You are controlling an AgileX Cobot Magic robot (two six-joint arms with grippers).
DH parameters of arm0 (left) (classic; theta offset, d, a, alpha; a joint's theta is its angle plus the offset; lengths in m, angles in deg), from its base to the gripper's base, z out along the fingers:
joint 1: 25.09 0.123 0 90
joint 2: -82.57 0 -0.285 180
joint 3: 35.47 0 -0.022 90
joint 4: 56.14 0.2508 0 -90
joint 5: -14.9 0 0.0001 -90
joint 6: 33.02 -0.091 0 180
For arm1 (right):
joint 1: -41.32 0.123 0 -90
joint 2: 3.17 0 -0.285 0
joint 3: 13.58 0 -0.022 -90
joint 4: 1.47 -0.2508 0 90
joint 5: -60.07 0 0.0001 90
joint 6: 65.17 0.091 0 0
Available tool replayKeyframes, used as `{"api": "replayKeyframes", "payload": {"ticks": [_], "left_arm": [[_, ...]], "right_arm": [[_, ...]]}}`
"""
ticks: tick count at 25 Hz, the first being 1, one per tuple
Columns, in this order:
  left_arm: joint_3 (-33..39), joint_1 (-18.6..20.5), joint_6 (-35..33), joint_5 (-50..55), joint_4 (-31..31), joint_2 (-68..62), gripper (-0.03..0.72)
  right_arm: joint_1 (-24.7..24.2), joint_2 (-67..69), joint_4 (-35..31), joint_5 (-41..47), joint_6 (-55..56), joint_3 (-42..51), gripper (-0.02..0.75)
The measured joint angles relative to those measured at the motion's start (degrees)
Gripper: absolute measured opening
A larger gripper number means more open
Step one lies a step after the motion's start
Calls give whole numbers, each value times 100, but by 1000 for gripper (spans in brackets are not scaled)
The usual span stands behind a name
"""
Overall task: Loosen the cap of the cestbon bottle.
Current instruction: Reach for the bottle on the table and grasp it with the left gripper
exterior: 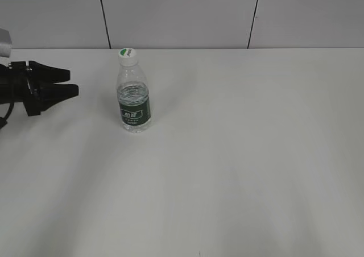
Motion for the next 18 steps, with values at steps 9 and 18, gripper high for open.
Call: {"api": "replayKeyframes", "payload": {"ticks": [9, 18], "left_arm": [[-537, -584, 81, 11, 700, -408, 439], [-550, -806, 81, -2, 618, -462, 439]], "right_arm": [[0, 0, 0, 0, 0, 0, 506], [0, 0, 0, -5, 0, 0, 506]]}}
